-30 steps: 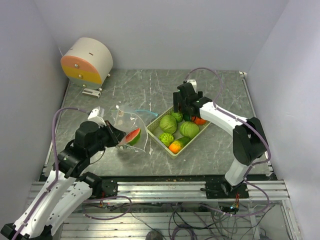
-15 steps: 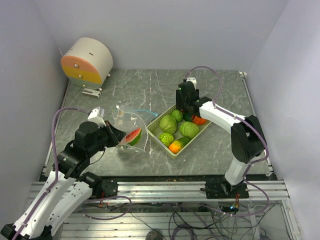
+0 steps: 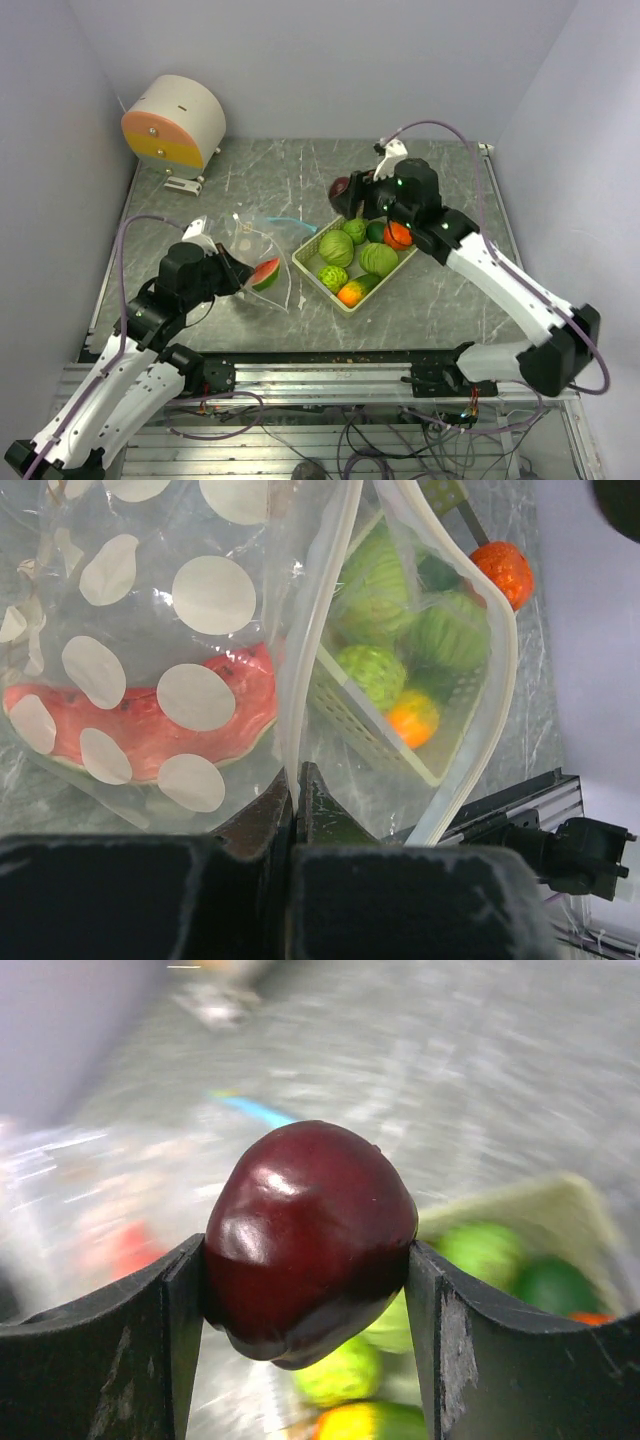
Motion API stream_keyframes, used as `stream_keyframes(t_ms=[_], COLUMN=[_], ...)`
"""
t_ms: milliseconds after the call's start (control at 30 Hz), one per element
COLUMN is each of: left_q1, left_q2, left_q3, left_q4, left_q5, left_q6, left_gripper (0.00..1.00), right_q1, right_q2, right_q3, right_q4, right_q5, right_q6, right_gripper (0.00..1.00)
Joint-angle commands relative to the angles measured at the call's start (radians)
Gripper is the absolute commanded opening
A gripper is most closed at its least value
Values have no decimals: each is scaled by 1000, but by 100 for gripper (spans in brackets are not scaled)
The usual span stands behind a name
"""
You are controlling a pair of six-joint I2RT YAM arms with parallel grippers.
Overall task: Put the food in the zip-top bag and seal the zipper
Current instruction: Pick up the fake fruit from the bin, then place the fake fruit in the zipper food storage bag.
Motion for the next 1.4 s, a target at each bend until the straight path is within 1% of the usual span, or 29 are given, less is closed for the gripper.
stream_keyframes(t_ms=[0, 67, 167, 367, 500, 533, 600, 633, 667, 800, 833, 867, 900, 1067, 1167, 1233, 1300, 1367], left_q1=[5, 5, 4, 5, 4, 4, 4, 4, 5, 5, 5, 5, 5, 5, 4, 5, 6, 5], left_q2=[18, 24, 31, 20, -6, -11, -21, -26, -31, -50, -54, -58, -61, -71, -66, -67, -71, -75], left_q3=[-6, 0, 14, 69, 101, 108, 122, 124, 129, 125, 121, 116, 111, 81, 73, 70, 64, 56], left_q4=[66, 72, 72, 28, -2, -8, -21, -29, -36, -51, -51, -49, -46, -20, -18, -25, -26, -21], left_q5=[11, 15, 17, 23, 23, 24, 28, 31, 33, 39, 40, 42, 45, 57, 52, 38, 32, 35], left_q6=[-9, -11, -15, -16, -19, -21, -21, -22, -23, -32, -36, -40, -42, -59, -58, -53, -51, -51], left_gripper=[7, 7, 7, 7, 7, 7, 7, 7, 7, 7, 7, 7, 7, 7, 7, 7, 7, 7], right_q1=[167, 252, 324, 358, 361, 364, 369, 372, 376, 393, 397, 400, 402, 408, 409, 410, 410, 400], right_q2=[-111, -125, -106, -22, 47, 68, 107, 124, 139, 170, 170, 165, 162, 134, 62, -7, -71, -100], right_q3=[-29, -26, -27, -58, -43, -28, 14, 39, 56, 101, 100, 97, 96, 93, 72, 46, 29, 24], right_q4=[109, 150, 203, 288, 327, 315, 250, 218, 196, 153, 152, 151, 151, 122, 100, 80, 22, -82], right_q5=[-457, -551, -629, -651, -618, -589, -453, -377, -290, -149, -128, -114, -111, -108, -59, 39, 171, 356], right_q6=[-47, -58, -52, -16, 7, 3, -4, -7, -12, -19, -19, -18, -18, -19, -15, -3, 22, 68], right_gripper=[30, 31, 31, 31, 31, 31, 31, 33, 38, 74, 87, 98, 100, 100, 100, 100, 100, 100])
